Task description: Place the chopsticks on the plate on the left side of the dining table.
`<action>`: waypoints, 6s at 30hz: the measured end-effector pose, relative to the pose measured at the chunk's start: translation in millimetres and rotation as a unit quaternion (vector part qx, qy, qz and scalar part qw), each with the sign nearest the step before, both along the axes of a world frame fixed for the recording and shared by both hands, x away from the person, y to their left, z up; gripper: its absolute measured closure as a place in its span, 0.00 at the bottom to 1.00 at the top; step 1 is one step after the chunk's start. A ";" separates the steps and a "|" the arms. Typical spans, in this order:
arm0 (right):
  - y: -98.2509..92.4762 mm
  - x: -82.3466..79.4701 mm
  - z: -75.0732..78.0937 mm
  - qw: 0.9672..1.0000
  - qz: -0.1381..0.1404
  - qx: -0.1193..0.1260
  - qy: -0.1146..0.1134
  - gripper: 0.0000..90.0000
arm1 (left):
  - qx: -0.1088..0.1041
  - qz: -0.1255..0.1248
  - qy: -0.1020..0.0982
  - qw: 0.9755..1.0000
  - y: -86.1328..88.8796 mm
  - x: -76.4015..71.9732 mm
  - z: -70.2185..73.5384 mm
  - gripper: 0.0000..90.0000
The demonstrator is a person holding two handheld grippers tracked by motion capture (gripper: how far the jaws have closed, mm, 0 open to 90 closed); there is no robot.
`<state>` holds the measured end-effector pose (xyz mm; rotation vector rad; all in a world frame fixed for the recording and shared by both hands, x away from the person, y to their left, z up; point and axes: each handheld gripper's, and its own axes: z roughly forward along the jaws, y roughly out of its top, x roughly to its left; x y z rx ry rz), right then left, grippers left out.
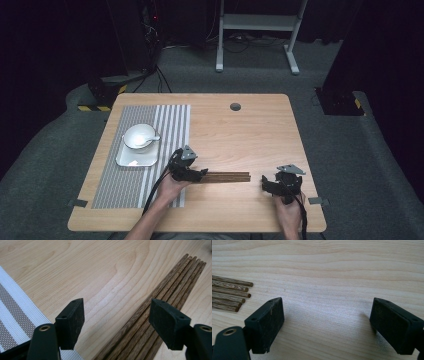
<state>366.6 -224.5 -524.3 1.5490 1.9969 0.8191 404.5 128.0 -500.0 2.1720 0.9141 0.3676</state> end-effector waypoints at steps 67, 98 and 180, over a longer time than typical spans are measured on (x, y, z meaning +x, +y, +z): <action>0.3 -0.1 0.0 1.000 0.000 -0.001 -0.001 0.13 | 0.031 0.010 0.012 0.999 -14.0 23.1 -16.3 0.31; 0.3 -0.1 0.0 1.000 0.000 -0.001 -0.001 0.13 | 0.032 0.007 0.015 0.999 -37.7 38.8 -16.0 0.32; 1.2 -0.4 0.1 1.000 0.004 -0.001 -0.001 0.14 | 0.028 0.030 0.006 0.999 -31.2 57.7 -10.4 0.90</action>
